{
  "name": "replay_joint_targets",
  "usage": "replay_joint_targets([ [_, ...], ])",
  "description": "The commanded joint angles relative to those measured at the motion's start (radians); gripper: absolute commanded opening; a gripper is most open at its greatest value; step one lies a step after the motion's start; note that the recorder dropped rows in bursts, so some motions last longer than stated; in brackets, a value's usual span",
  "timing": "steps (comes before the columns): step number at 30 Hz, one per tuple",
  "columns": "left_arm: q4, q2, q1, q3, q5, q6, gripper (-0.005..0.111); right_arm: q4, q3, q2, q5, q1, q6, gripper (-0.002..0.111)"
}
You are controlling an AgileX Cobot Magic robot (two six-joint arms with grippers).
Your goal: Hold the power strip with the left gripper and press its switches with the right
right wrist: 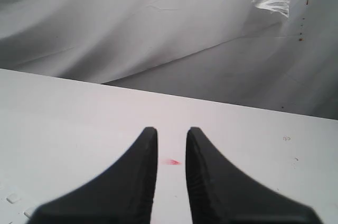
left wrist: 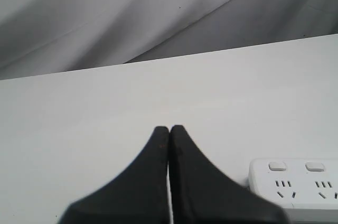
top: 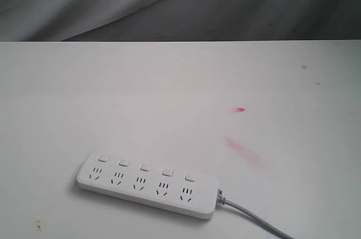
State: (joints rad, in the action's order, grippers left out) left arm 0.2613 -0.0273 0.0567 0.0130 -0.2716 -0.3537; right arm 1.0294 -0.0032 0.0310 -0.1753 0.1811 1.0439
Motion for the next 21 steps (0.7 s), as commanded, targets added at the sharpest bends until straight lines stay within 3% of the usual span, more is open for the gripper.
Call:
replay_joint_targets([
  [1, 0.01, 0.001, 0.002, -0.003, 0.01, 0.003, 0.0, 0.001, 0.003, -0.003, -0.001, -0.005, -0.006, 0.019],
  [18, 0.008, 0.001, 0.002, -0.003, 0.01, 0.003, 0.0, 0.001, 0.003, -0.003, -0.001, -0.005, -0.006, 0.019],
  [21, -0.071, 0.001, 0.002, -0.003, 0.088, 0.003, 0.0, 0.001, 0.003, -0.003, -0.001, -0.005, -0.006, 0.019],
])
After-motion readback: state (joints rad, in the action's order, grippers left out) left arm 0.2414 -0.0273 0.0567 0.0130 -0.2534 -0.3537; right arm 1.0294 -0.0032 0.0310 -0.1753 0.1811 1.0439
